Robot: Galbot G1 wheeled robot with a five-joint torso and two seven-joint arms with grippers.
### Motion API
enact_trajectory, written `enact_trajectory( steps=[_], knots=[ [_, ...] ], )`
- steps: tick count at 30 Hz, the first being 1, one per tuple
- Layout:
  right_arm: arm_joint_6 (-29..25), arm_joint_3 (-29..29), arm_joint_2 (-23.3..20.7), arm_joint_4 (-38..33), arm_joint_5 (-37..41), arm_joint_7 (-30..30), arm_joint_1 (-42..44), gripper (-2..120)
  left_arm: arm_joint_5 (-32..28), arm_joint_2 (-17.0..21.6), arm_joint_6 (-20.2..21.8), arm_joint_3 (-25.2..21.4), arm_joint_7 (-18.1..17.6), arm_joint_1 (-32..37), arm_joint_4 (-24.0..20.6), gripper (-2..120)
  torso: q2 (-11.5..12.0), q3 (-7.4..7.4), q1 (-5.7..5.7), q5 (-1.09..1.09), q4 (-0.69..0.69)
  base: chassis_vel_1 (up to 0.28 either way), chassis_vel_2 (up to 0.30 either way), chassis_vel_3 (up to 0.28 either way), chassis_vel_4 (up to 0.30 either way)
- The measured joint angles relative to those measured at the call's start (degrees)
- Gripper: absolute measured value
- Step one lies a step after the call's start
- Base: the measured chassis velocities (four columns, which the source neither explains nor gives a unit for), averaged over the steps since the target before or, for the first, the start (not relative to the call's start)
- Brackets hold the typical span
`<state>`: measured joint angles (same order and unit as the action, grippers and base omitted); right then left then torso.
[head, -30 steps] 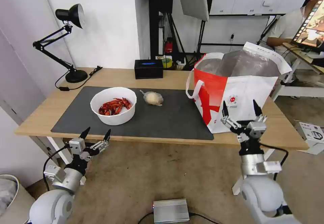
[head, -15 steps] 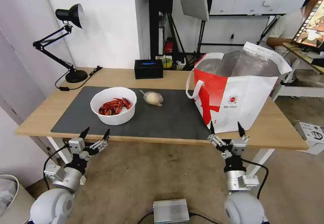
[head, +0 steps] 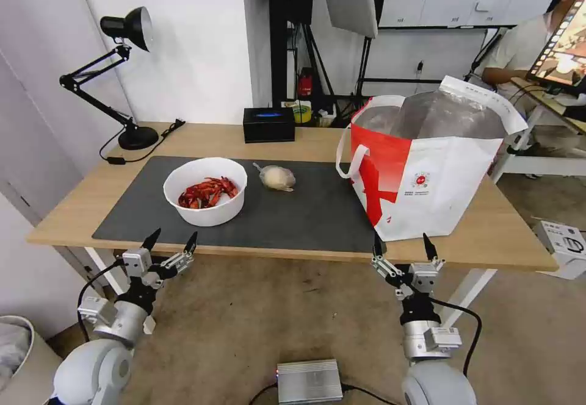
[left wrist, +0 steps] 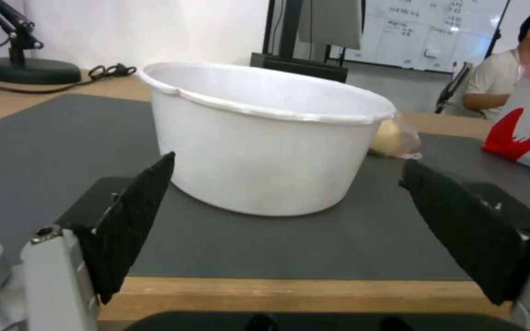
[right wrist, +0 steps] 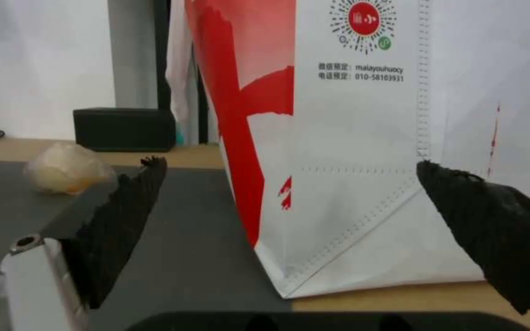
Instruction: Pick up the trash from the table and place it into the takeout bag.
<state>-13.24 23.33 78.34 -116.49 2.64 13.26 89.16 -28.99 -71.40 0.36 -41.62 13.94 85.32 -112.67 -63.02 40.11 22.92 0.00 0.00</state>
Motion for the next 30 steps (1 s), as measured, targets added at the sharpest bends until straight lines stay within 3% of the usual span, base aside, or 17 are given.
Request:
enact_trajectory(
  steps=[14,30],
  knots=[
    [0.24,-2.12,-0.8,0.69,2.08,-0.73,-1.42,100,0.09,0.45,0.0,0.35,0.08,-0.26,0.7,100,0.0,0.0,0.0,0.0,0.0,0.0,0.0,0.0,0.0],
    [-1.66,-9.86,-4.04,5.77,8.84,-5.21,-12.48,100,0.18,-0.48,-0.55,-1.73,0.49,2.8,-1.52,100,0.0,0.0,0.01,0.0,0.0,0.0,0.0,0.0,0.0]
  ],
)
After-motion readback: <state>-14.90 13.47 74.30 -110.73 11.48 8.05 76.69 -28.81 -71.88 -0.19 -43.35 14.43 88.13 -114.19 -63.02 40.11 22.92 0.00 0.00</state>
